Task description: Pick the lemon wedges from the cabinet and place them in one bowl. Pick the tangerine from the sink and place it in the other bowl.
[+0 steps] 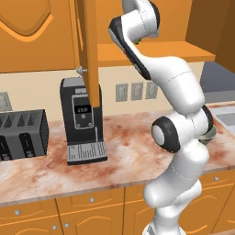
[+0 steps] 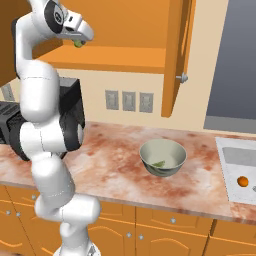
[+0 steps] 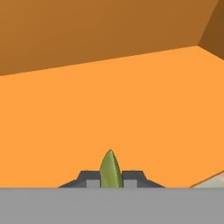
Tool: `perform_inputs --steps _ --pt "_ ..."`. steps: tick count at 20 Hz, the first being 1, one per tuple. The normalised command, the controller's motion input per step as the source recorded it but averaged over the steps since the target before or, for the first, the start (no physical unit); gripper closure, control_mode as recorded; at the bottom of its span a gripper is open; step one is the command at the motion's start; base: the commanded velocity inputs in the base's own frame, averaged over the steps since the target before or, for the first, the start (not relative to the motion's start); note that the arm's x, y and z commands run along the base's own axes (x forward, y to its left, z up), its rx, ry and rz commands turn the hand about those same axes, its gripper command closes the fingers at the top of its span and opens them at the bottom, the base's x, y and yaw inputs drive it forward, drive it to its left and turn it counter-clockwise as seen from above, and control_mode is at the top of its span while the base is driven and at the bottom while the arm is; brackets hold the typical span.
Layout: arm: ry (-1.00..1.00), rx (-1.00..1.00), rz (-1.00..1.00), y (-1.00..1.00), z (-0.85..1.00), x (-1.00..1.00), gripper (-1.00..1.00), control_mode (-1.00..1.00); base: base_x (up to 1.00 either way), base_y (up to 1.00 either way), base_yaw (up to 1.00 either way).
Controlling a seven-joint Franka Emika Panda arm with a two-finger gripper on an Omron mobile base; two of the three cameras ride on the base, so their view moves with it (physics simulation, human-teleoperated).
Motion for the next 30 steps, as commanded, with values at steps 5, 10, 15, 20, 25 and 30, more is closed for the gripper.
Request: perform_inputs --steps 5,10,15,20,25,30 --pt "-0.05 0.0 0.0 -0.51 -0.16 -0.96 1.0 -1.0 0.0 0.0 0.0" --pt "-0.01 0.02 0.0 -0.52 -0.12 -1.0 1.0 -1.0 0.0 0.0 0.0" --pt "0.0 0.03 0.0 -0.33 -0.02 -0.97 1.0 -1.0 0.0 0.0 0.0" --pt "0.01 0.04 -0.03 -0.29 -0.26 -0.94 1.0 -1.0 0.0 0.0 0.0" --pt "0.01 -0.05 -0.12 -0.56 -0.48 -0.6 1.0 -1.0 0.0 0.0 0.0" --pt "0.01 -0.1 -0.14 -0.69 -0.63 0.03 1.0 -1.0 0.0 0.0 0.0"
